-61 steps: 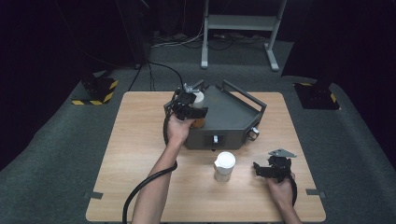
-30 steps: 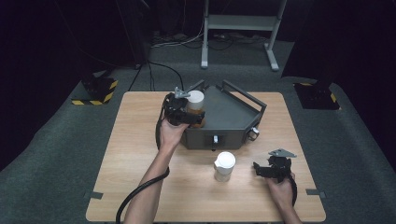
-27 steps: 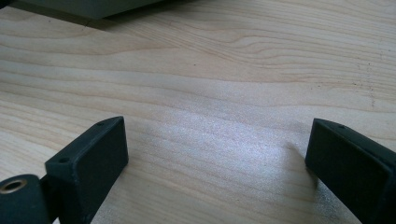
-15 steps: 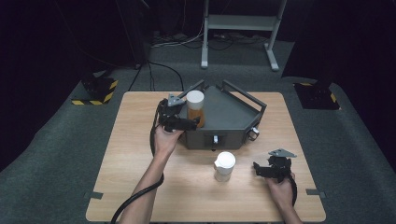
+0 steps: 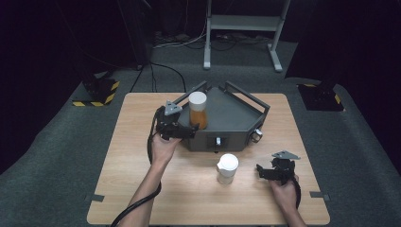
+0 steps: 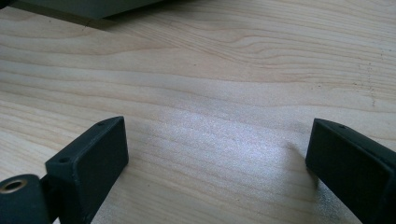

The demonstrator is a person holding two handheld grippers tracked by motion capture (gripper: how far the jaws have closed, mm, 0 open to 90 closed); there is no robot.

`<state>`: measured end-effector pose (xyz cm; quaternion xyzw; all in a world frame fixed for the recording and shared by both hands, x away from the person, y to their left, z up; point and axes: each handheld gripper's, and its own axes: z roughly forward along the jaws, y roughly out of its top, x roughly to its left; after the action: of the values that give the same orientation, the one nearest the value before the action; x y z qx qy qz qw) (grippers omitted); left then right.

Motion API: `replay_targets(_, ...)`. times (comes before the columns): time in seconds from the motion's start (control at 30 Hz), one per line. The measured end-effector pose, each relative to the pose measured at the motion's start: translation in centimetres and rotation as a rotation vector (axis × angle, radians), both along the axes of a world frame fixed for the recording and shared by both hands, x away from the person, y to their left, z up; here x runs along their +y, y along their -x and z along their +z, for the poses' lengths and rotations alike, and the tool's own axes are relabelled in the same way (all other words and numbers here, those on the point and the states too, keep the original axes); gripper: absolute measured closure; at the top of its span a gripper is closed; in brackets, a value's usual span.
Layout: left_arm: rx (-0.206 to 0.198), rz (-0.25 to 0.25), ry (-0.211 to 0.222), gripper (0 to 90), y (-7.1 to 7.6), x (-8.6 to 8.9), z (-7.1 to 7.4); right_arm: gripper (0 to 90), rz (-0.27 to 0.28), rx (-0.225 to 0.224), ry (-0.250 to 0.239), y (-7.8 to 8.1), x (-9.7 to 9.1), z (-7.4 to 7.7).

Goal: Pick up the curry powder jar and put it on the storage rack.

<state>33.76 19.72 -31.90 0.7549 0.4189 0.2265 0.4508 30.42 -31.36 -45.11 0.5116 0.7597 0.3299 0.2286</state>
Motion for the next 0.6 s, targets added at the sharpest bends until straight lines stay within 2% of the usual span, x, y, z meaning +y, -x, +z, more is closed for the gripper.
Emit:
replay_targets(0.33,-0.006,0.000,0.003,2.6,1.7,0.6,-1.5,4.9,0.000,0.000,0.000,0.0,0.0,0.0)
replay_targets(0.43,0.006,0.013,0.006,3.0,2.6,1.1,-2.6,4.9,0.000,0.000,0.000,0.0,0.0,0.0)
replay_targets(0.6,0.028,0.026,0.015,3.0,3.0,1.7,-3.7,4.9,0.001,-0.001,0.001,0.0,0.0,0.0)
